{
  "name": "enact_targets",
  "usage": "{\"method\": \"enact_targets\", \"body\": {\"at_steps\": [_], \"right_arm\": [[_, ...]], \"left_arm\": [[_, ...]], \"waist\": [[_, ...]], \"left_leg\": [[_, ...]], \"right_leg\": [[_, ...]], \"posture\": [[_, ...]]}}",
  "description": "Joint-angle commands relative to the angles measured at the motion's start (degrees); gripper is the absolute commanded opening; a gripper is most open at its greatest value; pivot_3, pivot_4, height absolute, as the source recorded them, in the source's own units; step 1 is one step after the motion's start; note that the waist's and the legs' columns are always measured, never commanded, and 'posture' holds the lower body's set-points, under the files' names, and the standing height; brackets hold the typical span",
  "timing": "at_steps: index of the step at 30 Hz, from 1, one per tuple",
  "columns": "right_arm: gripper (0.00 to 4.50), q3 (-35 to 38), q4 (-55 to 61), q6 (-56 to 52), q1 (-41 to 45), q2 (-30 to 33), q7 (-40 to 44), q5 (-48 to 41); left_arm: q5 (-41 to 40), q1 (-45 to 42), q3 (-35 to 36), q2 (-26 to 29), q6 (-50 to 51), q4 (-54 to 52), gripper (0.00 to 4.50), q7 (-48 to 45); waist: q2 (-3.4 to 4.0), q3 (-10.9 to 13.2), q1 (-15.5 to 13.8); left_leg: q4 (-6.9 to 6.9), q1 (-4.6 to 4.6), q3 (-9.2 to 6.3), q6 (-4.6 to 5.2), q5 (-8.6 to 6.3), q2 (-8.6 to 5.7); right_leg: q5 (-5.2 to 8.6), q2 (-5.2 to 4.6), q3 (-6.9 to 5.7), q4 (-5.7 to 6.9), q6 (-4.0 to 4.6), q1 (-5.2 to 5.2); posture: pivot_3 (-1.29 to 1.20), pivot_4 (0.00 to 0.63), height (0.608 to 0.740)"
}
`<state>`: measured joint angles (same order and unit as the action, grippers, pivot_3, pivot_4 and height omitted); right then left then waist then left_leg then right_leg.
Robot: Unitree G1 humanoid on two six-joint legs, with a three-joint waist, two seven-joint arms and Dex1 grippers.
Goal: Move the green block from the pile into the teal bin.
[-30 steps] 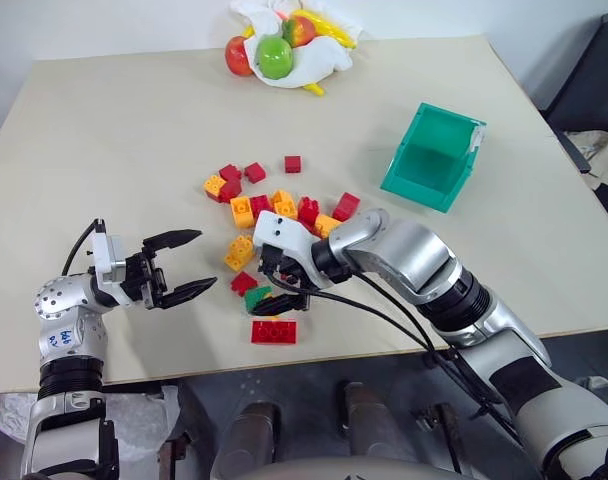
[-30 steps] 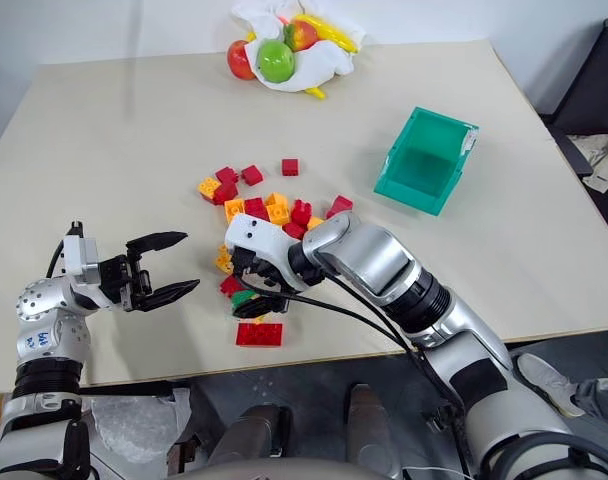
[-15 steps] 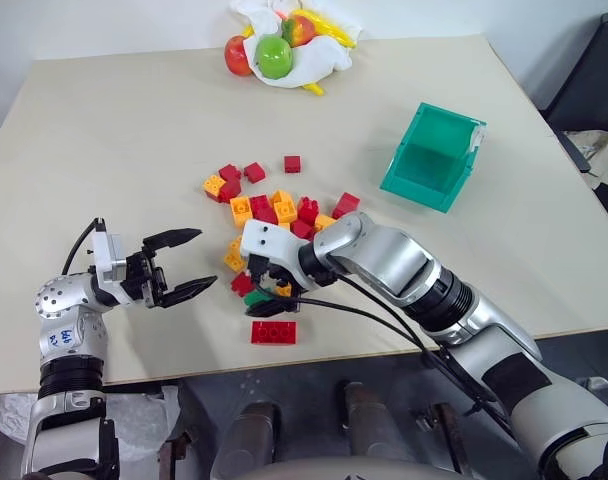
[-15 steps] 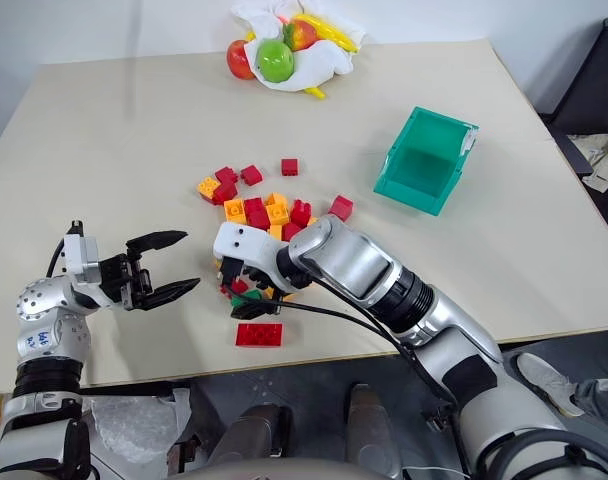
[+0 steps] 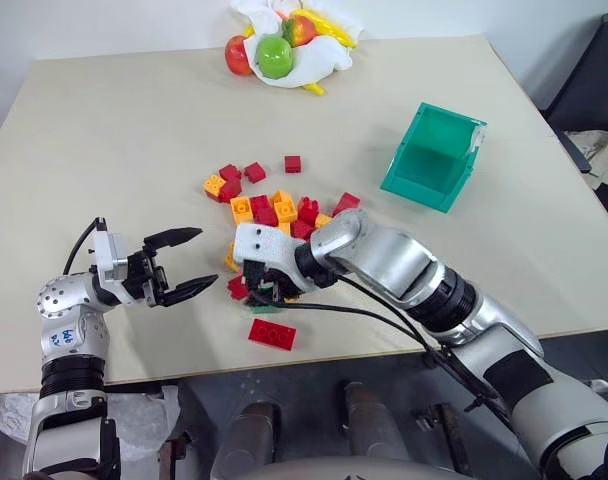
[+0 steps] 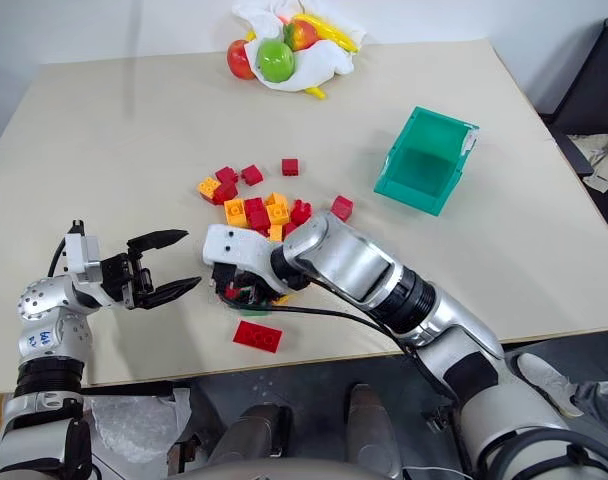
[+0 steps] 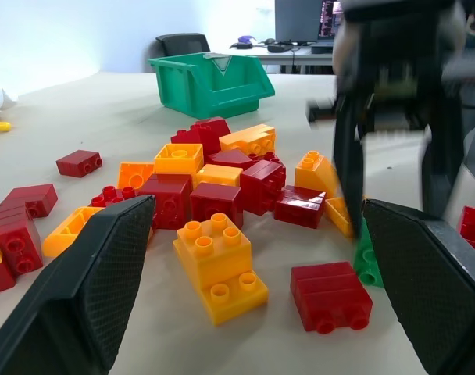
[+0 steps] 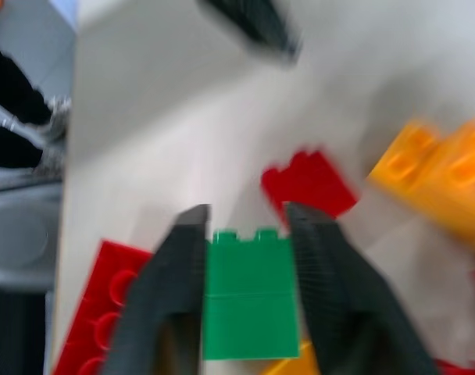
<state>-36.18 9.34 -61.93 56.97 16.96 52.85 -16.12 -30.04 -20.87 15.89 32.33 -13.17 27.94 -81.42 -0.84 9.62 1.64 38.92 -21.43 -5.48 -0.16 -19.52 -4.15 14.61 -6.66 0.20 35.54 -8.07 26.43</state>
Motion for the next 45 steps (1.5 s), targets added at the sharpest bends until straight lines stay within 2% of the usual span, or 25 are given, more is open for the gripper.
{"method": "enact_targets", "body": {"at_steps": [1, 6, 10, 11, 14, 20, 24, 28, 32, 35, 40, 41, 45], "right_arm": [[0.14, 4.7, 6.6, -2.3, -1.3, 1.8, -0.3, -2.8], [0.04, 9.2, 10.5, -2.1, -3.6, 4.4, -1.8, -4.2], [0.04, 9.5, 10.2, 6.1, -5.0, 5.4, -3.1, -1.5], [0.04, 7.5, 9.1, 13.5, -4.7, 6.0, -1.6, 1.1], [0.59, 5.5, 7.4, 13.5, -4.6, 4.8, -2.7, 2.5], [2.54, -1.1, 6.5, 14.7, -3.8, 4.3, 0.2, 5.3], [3.83, -6.3, 2.1, 11.2, -0.9, 2.5, 0.3, 8.4], [3.83, -8.1, -2.6, 10.8, 0.2, 0.3, -0.5, 10.5], [3.83, -10.5, -5.8, 10.1, 1.3, -0.3, 2.1, 11.6], [3.24, -10.7, -5.5, 9.6, 1.9, 0.1, 3.2, 11.8], [1.62, -7.6, -3.2, 8.3, 2.2, 0.3, 3.4, 11.3], [1.5, -6.3, -2.6, 8.1, 2.2, 0.3, 3.2, 10.8], [1.51, 0.3, 0.9, 7.9, 1.2, 0.7, 2.5, 8.5]], "left_arm": [[-0.5, -0.5, -0.5, -0.4, 0.5, -1.8, 4.5, 0.2], [-0.5, -1.4, -2.1, -0.7, 1.6, -2.7, 4.5, -0.3], [-0.3, -2.7, -2.7, -0.8, 1.3, -1.5, 4.5, -0.6], [-0.3, -3.0, -2.8, -0.8, 1.2, -1.1, 4.5, -0.6], [-0.2, -3.4, -2.8, -0.7, 1.0, -0.4, 4.5, -0.8], [-0.1, -3.2, -2.7, -0.5, 0.7, -0.2, 4.5, -0.8], [-0.2, -2.6, -2.4, -0.4, 0.5, -0.7, 4.5, -0.4], [-0.3, -2.2, -2.3, -0.5, 0.3, -1.1, 4.5, 0.0], [-0.3, -1.4, -2.2, -0.8, 0.0, -1.8, 4.5, 0.6], [-0.3, -1.1, -2.3, -0.7, -0.1, -1.9, 4.5, 0.8], [-0.4, -1.1, -2.4, -0.6, -0.1, -1.9, 4.5, 1.0], [-0.4, -1.1, -2.4, -0.6, -0.1, -2.0, 4.5, 1.0], [-0.4, -1.4, -3.0, -0.8, 0.6, -2.7, 4.5, 1.0]], "waist": [[0.0, 0.0, 0.0], [0.0, 0.0, -0.1], [0.0, 0.0, 0.0], [0.01, 0.0, 0.0], [0.01, 0.0, 0.1], [0.01, 0.0, 0.0], [0.02, 0.0, 0.1], [0.02, 0.0, 0.0], [0.03, 0.0, 0.1], [0.04, 0.0, 0.1], [0.04, 0.0, 0.1], [0.04, 0.0, 0.1], [0.05, 0.0, 0.0]], "left_leg": [[0.0, 0.0, 0.0, 0.0, 0.0, 0.0], [-0.01, 0.0, 0.0, 0.01, -0.01, 0.0], [-0.03, 0.0, 0.03, 0.02, -0.01, 0.01], [-0.04, 0.0, 0.03, 0.01, -0.01, 0.02], [-0.05, 0.0, 0.06, 0.01, -0.01, 0.02], [-0.04, 0.0, 0.05, 0.01, -0.01, 0.01], [-0.02, 0.0, 0.05, 0.01, 0.0, 0.02], [-0.02, 0.0, 0.03, 0.0, 0.0, 0.02], [-0.02, -0.01, 0.04, 0.01, -0.01, 0.0], [-0.03, 0.0, 0.03, 0.01, -0.01, 0.02], [-0.03, -0.01, 0.03, 0.01, -0.01, 0.01], [-0.03, -0.01, 0.03, 0.01, -0.01, 0.02], [-0.03, -0.01, 0.03, 0.0, -0.01, 0.01]], "right_leg": [[0.0, 0.0, 0.0, 0.0, 0.0, -0.01], [0.0, 0.0, 0.0, -0.01, 0.0, -0.01], [0.0, 0.0, 0.02, -0.02, 0.0, 0.0], [0.0, 0.02, 0.02, -0.02, 0.0, 0.01], [0.0, 0.02, 0.02, -0.02, 0.0, 0.02], [0.0, 0.01, 0.01, -0.02, 0.0, 0.02], [0.0, 0.01, 0.02, -0.02, 0.0, 0.02], [0.0, 0.02, 0.0, 0.0, 0.01, 0.02], [0.0, 0.01, 0.01, -0.01, 0.01, 0.02], [0.0, 0.02, 0.0, -0.02, 0.01, 0.03], [0.0, 0.02, -0.01, -0.02, 0.01, 0.02], [0.0, 0.02, -0.01, -0.02, 0.01, 0.03], [0.0, 0.01, 0.0, -0.02, 0.01, 0.02]], "posture": [[0.0, 0.15, 0.74], [0.0, 0.15, 0.74], [0.0, 0.15, 0.74], [0.0, 0.15, 0.74], [0.0, 0.15, 0.74], [0.0, 0.15, 0.74], [0.0, 0.15, 0.74], [0.0, 0.15, 0.74], [0.0, 0.15, 0.74], [0.0, 0.15, 0.74], [0.0, 0.15, 0.74], [0.0, 0.15, 0.74], [0.0, 0.15, 0.74]]}}
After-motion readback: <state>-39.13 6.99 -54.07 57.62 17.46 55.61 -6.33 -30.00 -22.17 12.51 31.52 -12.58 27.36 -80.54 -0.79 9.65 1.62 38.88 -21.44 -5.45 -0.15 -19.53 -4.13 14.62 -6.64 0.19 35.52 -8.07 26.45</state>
